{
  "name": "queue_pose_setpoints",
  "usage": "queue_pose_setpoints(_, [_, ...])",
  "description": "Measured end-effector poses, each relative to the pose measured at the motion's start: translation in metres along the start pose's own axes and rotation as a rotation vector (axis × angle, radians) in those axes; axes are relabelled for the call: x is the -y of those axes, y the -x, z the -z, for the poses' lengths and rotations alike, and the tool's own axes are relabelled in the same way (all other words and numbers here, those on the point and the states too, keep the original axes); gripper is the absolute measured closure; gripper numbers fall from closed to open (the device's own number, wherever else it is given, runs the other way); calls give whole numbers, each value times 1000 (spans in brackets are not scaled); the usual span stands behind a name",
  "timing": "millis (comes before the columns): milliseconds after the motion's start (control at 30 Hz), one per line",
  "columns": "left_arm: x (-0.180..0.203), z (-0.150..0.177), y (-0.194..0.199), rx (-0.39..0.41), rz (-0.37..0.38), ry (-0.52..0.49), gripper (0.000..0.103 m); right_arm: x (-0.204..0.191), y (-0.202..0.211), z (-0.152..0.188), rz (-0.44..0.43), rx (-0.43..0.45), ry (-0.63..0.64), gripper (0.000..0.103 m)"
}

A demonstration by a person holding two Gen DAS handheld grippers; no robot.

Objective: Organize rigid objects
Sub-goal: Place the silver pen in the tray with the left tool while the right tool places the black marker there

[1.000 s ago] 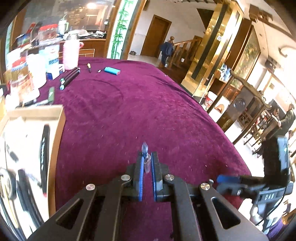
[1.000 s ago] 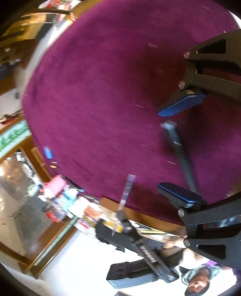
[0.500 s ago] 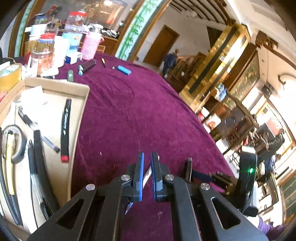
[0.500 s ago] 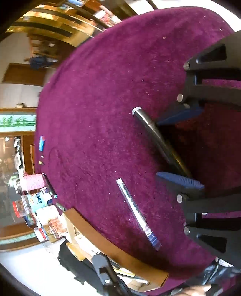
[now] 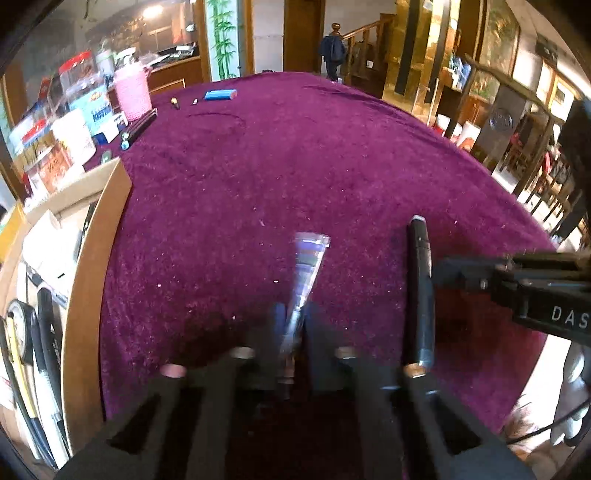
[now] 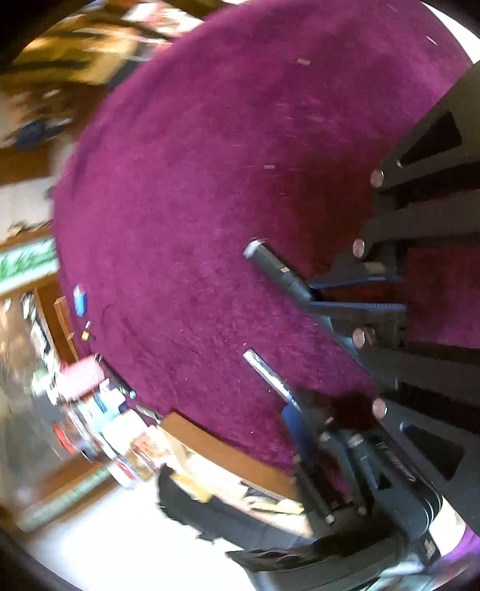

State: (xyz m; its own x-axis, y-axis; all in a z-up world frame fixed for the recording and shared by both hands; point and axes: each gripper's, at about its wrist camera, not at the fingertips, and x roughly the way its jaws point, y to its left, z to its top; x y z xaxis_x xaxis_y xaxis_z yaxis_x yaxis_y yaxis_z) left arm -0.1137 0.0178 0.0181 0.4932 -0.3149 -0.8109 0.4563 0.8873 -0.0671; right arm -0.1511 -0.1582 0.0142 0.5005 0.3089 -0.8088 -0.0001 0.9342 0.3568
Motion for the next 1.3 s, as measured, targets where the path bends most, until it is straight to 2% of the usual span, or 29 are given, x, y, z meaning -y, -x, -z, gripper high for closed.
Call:
queue_pose_setpoints(33, [-9, 1, 4, -2, 45, 47, 94, 4, 0, 1, -8, -23, -29, 76])
queue_pose_setpoints(100, [-20, 6, 9, 6, 86, 101, 94, 2, 1, 3, -32, -30, -39, 63])
queue_pose_setpoints(233, [-31, 17, 30, 59, 150, 178, 94, -18, -10, -2, -42, -28, -32, 54])
queue_pose_setpoints(300, [-32, 18, 35, 83, 164, 193, 94, -33, -19, -3, 9, -5, 30, 52])
queue_pose_setpoints(333, [-34, 18, 39, 96, 174, 200, 94, -46, -24, -1, 61, 12, 103, 53])
queue_pose_setpoints(367, [-35, 20, 44, 109, 181, 207, 94, -57, -28, 1, 114, 36, 169, 62])
queue_pose_setpoints(400, [-37, 22, 50, 125, 187, 216, 94, -65, -31, 4, 143, 54, 213, 78])
queue_pose_setpoints(433, [-41, 25, 57, 142, 192, 227, 94, -69, -33, 5, 138, 62, 238, 79])
queue_pose_setpoints(467, [-48, 28, 66, 161, 196, 243, 94, -67, -33, 4, 131, 69, 235, 87])
queue_pose_setpoints(600, [-82, 42, 94, 217, 177, 325, 94, -48, -29, -6, 2, 48, 130, 87])
queue_pose_setpoints(767, [-134, 63, 125, 279, 108, 451, 94, -53, -16, -19, -168, 79, 67, 87])
queue_pose_setpoints(900, [-169, 79, 131, 295, 55, 550, 94, -86, -7, -30, -266, 82, 100, 87])
queue_pose_setpoints(1067, [-201, 94, 127, 283, 9, 641, 94, -137, -17, -37, -360, 30, 156, 87])
queue_pose_setpoints(1300, [-221, 105, 114, 250, -53, 696, 94, -207, -53, -36, -380, -42, 254, 86])
